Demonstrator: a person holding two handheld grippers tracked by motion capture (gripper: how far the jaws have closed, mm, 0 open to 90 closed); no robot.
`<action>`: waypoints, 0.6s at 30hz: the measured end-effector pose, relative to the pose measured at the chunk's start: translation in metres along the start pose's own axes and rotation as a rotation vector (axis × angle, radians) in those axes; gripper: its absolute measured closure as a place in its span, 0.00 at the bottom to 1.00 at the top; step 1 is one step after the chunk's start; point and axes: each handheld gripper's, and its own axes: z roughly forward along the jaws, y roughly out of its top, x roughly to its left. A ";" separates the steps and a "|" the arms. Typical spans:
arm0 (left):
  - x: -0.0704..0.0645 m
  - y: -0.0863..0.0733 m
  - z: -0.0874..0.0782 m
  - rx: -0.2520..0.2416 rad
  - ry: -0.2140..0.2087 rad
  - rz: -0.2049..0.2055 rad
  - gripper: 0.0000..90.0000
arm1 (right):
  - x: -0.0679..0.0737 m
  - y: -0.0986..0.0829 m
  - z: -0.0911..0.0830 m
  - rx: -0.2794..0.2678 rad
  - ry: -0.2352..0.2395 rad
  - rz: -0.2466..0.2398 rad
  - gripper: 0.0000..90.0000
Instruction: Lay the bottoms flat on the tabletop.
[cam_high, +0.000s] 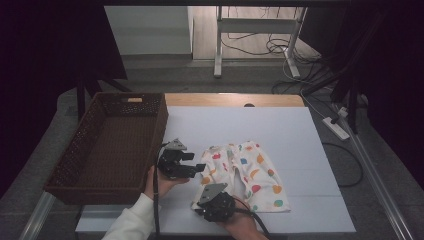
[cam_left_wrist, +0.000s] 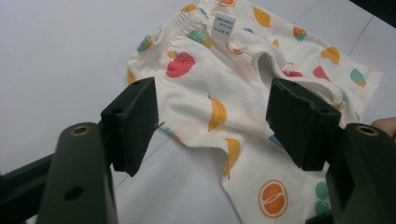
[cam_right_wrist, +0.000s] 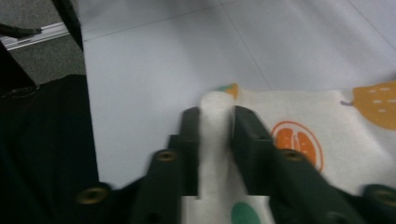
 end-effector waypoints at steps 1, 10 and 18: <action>0.000 0.000 0.000 -0.001 0.000 0.001 0.37 | 0.000 0.000 0.000 0.002 0.000 -0.004 0.94; 0.000 0.000 0.000 -0.003 0.000 0.002 0.37 | 0.015 0.004 -0.009 -0.044 0.108 -0.073 0.96; 0.000 0.000 0.000 -0.002 0.001 0.005 0.37 | 0.015 -0.002 -0.013 -0.068 0.118 -0.055 0.79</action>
